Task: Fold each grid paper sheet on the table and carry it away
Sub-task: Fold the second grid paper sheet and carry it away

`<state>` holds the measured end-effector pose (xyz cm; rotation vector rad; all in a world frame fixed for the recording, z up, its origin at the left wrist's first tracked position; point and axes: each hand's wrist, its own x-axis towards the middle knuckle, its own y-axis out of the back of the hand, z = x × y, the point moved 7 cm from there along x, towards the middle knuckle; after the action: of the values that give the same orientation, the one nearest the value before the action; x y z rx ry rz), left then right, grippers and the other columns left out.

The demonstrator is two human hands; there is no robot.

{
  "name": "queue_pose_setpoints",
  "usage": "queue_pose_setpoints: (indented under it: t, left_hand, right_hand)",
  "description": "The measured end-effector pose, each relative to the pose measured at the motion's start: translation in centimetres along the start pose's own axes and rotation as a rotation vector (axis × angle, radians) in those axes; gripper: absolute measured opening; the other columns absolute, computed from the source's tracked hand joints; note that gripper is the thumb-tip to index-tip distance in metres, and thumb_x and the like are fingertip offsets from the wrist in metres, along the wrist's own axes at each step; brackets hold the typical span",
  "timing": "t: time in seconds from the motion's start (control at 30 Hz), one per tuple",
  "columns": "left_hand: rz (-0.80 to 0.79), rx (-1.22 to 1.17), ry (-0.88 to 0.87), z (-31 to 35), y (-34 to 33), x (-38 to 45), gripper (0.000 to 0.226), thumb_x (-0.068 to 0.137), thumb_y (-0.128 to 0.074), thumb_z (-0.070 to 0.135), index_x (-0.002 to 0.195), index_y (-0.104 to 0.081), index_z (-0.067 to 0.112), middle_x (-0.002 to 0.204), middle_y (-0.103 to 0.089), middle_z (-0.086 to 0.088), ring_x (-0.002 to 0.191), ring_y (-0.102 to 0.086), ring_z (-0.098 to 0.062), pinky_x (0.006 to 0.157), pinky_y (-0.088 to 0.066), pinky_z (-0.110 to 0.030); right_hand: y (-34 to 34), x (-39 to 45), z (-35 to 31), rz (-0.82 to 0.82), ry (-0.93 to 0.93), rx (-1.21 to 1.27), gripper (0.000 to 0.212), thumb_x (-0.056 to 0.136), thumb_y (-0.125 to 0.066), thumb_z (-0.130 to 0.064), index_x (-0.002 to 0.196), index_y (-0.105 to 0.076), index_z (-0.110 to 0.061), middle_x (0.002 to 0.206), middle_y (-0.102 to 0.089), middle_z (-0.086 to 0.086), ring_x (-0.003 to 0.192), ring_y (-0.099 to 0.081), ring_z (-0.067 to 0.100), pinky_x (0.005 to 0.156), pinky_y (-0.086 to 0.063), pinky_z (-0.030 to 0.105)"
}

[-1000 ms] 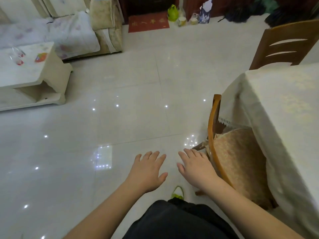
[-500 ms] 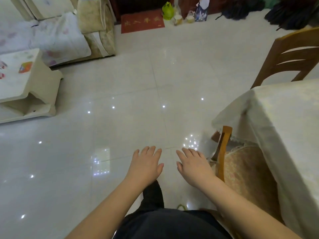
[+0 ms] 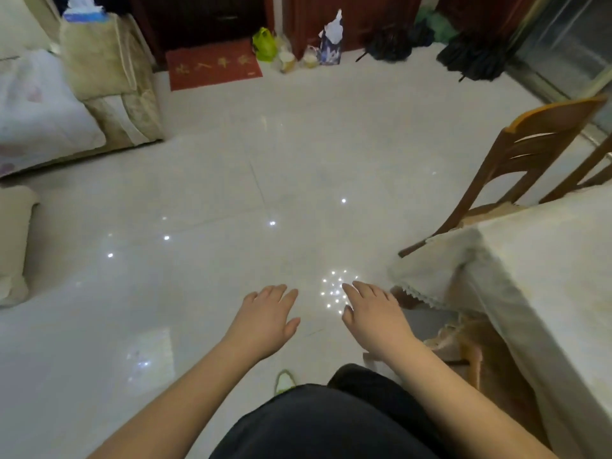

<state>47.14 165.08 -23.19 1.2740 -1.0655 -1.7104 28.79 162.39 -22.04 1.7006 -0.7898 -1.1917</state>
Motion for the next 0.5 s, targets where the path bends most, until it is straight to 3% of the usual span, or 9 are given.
queue_pose_setpoints:
  t: [0.17, 0.5]
  left_hand:
    - [0.035, 0.029, -0.093, -0.9, 5.2, 8.0, 0.061, 0.099, -0.033, 0.049, 0.152, -0.022, 0.023, 0.157, -0.027, -0.003, 0.143, -0.025, -0.020, 0.112, -0.026, -0.039]
    - [-0.038, 0.097, -0.172, 0.5, 10.9, 23.9, 0.058, 0.100, -0.033, 0.047, 0.153, -0.020, 0.025, 0.158, -0.024, 0.000, 0.144, -0.022, -0.018, 0.113, -0.025, -0.038]
  right_hand:
    - [3.7, 5.1, 2.2, 0.047, -0.078, 0.040, 0.053, 0.101, -0.029, -0.036, 0.151, -0.023, -0.022, 0.156, -0.029, 0.002, 0.142, -0.028, 0.021, 0.114, -0.025, 0.038]
    - [8.6, 16.0, 10.3, 0.086, -0.179, 0.114, 0.052, 0.100, -0.029, -0.036, 0.150, -0.026, -0.022, 0.154, -0.032, 0.001, 0.140, -0.031, 0.020, 0.114, -0.025, 0.037]
